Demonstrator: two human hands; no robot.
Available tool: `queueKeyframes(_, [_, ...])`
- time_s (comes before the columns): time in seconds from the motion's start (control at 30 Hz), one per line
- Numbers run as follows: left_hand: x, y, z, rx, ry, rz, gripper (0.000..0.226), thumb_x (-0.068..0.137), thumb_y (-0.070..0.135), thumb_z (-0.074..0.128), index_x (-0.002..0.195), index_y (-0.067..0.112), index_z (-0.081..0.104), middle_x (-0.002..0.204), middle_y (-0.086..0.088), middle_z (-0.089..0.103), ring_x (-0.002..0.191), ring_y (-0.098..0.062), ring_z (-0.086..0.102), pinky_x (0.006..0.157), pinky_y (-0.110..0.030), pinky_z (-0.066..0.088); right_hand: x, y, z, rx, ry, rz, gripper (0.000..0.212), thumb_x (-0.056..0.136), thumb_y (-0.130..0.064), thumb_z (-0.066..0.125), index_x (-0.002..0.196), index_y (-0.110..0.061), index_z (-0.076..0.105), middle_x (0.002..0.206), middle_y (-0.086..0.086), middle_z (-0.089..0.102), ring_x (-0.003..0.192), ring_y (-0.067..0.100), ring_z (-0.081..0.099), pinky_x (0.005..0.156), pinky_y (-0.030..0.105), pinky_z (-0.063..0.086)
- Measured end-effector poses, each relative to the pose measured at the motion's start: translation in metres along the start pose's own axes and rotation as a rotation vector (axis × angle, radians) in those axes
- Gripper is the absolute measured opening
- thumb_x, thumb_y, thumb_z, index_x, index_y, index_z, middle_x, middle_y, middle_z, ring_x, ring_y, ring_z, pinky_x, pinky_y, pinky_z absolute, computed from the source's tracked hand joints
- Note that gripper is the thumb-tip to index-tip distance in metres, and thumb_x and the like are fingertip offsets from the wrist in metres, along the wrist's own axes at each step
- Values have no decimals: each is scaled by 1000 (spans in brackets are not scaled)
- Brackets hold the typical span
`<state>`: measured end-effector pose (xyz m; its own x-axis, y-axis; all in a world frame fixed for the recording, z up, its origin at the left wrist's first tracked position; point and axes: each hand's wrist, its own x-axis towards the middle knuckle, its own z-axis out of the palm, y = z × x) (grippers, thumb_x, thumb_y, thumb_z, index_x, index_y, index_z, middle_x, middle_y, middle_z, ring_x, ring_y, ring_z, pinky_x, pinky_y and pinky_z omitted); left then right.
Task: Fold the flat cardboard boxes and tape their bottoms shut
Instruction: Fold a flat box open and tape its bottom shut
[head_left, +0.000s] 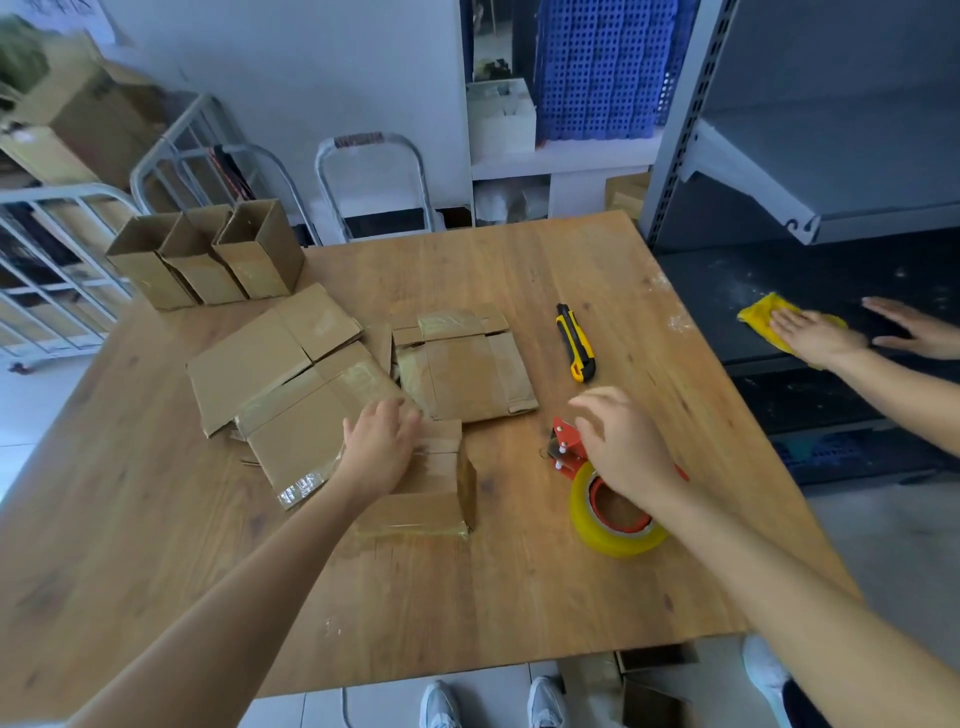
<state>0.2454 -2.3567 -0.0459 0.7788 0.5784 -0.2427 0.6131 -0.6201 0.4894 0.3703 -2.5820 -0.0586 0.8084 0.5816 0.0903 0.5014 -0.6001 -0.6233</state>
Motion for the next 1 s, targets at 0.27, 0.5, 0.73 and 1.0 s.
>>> queueKeyframes(0.27, [-15,-25,-11,-85,142,-252,57,82,49,68,111,5,46,103,-10,57,94,-28,56,74,-35,49,-22,-89,69,290,-157,94,24,93,-11,46,93,-6,70,86,3,71,80,19,63,69,34,49])
queueKeyframes(0.5, [-16,-36,-16,-386,16,-367,44,84,52,65,79,9,54,83,-4,60,73,-15,55,60,-28,43,-6,-103,78,228,-163,297,49,95,-24,55,53,-13,33,51,-1,33,47,12,30,39,21,27])
queueKeyframes(0.73, [-15,-59,-9,-448,-26,-305,47,93,51,52,81,5,56,79,-2,59,72,-16,54,63,-30,43,15,-101,82,103,-255,368,53,88,-40,67,54,-15,35,53,-2,35,50,15,34,43,27,20])
queueKeyframes(1.0, [-18,-63,-9,-472,-1,-287,54,103,43,30,81,5,63,82,-5,62,76,-18,57,62,-28,40,12,-106,88,113,-231,437,54,88,-39,67,54,-13,34,51,2,35,49,19,35,46,32,23])
